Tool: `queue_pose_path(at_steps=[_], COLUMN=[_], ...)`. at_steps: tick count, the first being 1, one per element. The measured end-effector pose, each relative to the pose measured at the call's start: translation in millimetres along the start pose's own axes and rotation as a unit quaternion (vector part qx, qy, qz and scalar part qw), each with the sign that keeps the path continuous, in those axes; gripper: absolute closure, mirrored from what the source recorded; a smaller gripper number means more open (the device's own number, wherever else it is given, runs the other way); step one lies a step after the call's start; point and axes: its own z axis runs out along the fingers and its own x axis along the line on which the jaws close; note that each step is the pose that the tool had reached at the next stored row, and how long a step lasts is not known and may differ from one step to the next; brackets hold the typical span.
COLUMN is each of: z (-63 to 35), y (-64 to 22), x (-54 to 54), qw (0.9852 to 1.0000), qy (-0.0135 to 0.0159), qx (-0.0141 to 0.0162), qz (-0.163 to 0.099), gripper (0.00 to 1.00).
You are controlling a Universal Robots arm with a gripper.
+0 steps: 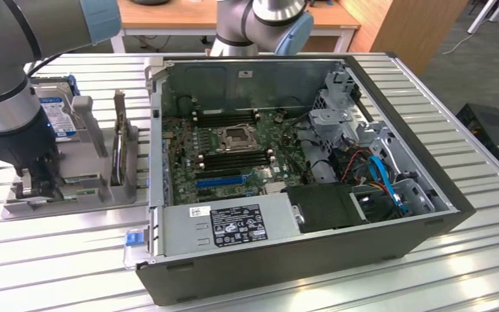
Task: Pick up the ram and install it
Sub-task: 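Pick up the ram and move it above insertion slot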
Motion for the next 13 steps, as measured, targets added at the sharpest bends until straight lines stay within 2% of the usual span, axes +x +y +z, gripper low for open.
queue_pose_path(at_steps=[5,13], z=[-0.3,3.1], y=[-6.2,-7.0], x=[0.5,0.6], qw=[1.0,1.0], qy=[0.0,0.0], qx=[0.0,-0.0001], qz=[0.0,0.0], gripper=[0.64,0.64])
